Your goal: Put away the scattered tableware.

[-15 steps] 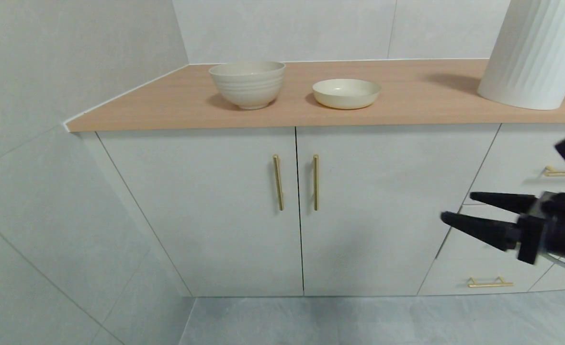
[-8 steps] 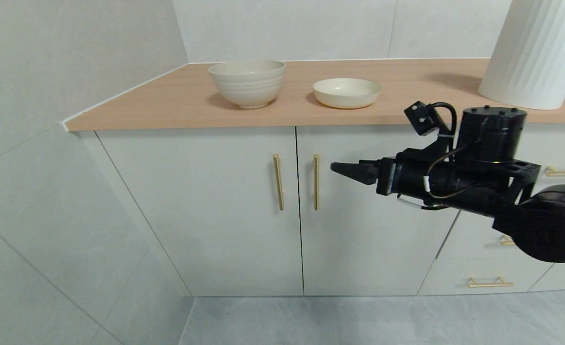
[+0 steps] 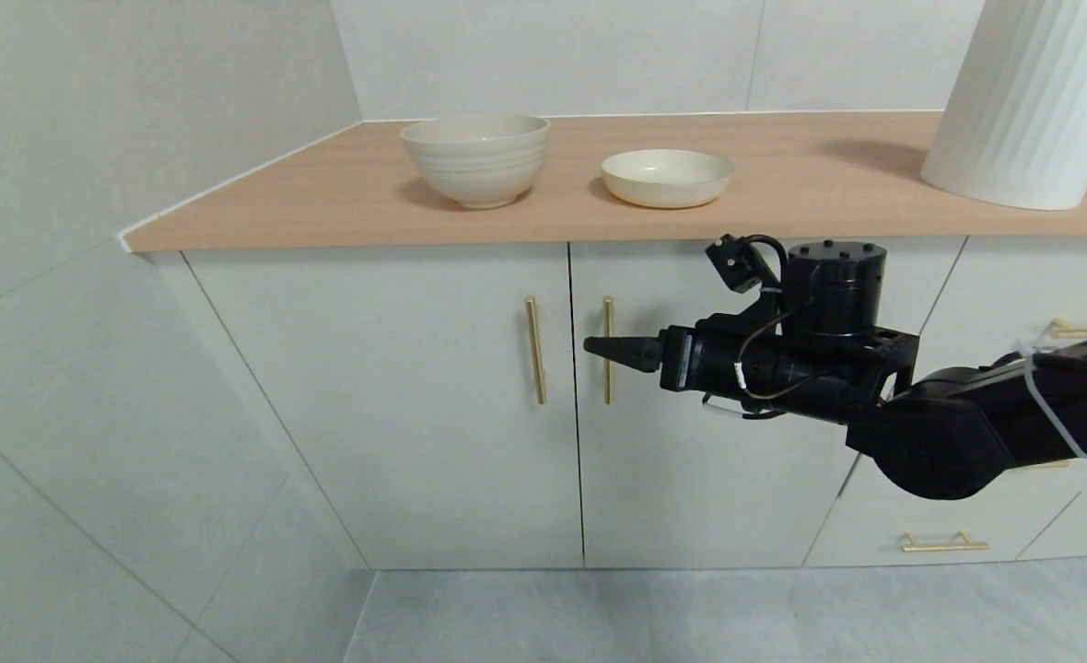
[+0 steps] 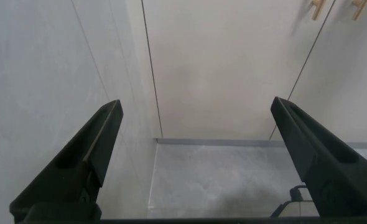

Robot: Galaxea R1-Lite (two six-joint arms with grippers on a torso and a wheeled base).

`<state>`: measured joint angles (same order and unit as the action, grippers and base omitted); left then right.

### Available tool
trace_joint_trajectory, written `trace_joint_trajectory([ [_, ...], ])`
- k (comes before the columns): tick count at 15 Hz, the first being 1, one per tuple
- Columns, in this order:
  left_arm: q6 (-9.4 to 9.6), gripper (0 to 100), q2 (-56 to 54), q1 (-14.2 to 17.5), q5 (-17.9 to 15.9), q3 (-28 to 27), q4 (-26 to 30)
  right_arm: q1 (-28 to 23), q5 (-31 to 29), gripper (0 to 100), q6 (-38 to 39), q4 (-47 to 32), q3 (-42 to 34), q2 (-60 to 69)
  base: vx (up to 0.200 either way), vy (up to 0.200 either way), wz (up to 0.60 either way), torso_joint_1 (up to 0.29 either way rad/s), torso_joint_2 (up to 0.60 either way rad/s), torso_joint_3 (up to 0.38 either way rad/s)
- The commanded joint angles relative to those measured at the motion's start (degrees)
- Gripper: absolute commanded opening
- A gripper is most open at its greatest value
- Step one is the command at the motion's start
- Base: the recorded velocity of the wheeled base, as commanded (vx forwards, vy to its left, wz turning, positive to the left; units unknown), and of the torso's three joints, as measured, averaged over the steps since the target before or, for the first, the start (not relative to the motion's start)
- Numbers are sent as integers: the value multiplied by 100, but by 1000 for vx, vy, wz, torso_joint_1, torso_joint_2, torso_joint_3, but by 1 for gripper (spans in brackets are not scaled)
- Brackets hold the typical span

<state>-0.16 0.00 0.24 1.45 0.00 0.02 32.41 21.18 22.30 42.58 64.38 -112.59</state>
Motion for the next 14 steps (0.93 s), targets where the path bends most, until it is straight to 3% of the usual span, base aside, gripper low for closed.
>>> trace_joint_trajectory([
  [1, -2, 100, 9, 2, 4, 0, -2, 2, 1, 100, 12, 101, 136, -263, 0, 0, 0, 0, 0, 0],
  [7, -2, 100, 0, 2, 4, 0, 6, -7, -175, 100, 64, 163, 558, -738, 0, 0, 0, 0, 0, 0],
  [10, -2, 100, 0, 2, 4, 0, -2, 2, -254, 100, 117, 681, 541, -949, 0, 0, 0, 0, 0, 0],
  [14, -2, 100, 9, 2, 4, 0, 6, 160, -421, 100, 451, 760, 558, -940, 0, 0, 0, 0, 0, 0],
])
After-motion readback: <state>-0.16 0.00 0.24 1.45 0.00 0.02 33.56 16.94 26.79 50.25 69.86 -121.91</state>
